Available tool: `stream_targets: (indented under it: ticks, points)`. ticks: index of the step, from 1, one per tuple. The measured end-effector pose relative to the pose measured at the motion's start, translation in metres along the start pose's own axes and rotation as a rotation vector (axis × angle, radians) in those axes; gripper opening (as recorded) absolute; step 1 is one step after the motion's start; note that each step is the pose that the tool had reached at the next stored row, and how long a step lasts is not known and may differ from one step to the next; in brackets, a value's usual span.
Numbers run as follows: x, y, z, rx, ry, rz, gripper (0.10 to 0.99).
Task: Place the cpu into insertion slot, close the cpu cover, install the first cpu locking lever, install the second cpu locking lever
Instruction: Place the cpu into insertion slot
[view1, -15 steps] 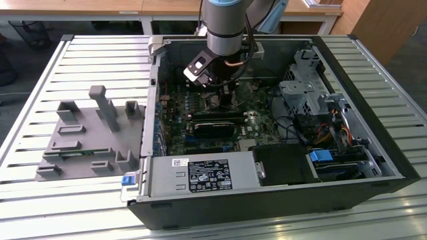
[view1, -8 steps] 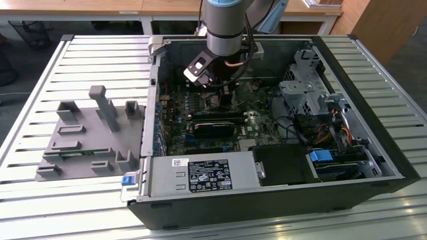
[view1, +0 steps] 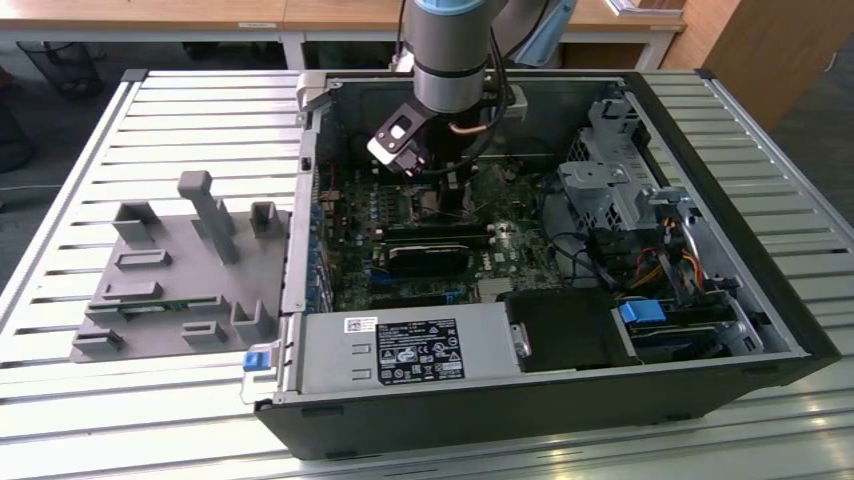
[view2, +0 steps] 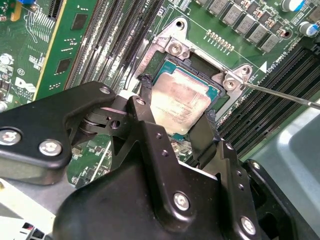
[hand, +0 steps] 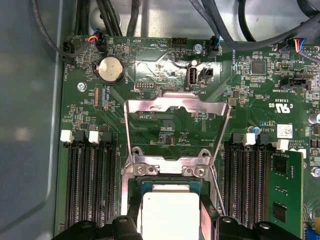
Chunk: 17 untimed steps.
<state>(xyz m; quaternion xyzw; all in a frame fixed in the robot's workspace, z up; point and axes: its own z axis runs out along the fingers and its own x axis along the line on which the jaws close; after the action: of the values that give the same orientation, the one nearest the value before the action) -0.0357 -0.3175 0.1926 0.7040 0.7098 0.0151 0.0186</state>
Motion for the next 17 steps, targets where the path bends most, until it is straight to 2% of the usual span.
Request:
stream_targets:
  ticks: [17]
  points:
    - [0.0, -0.0002, 0.0016, 0.0, -0.0001, 0.0, 0.541]
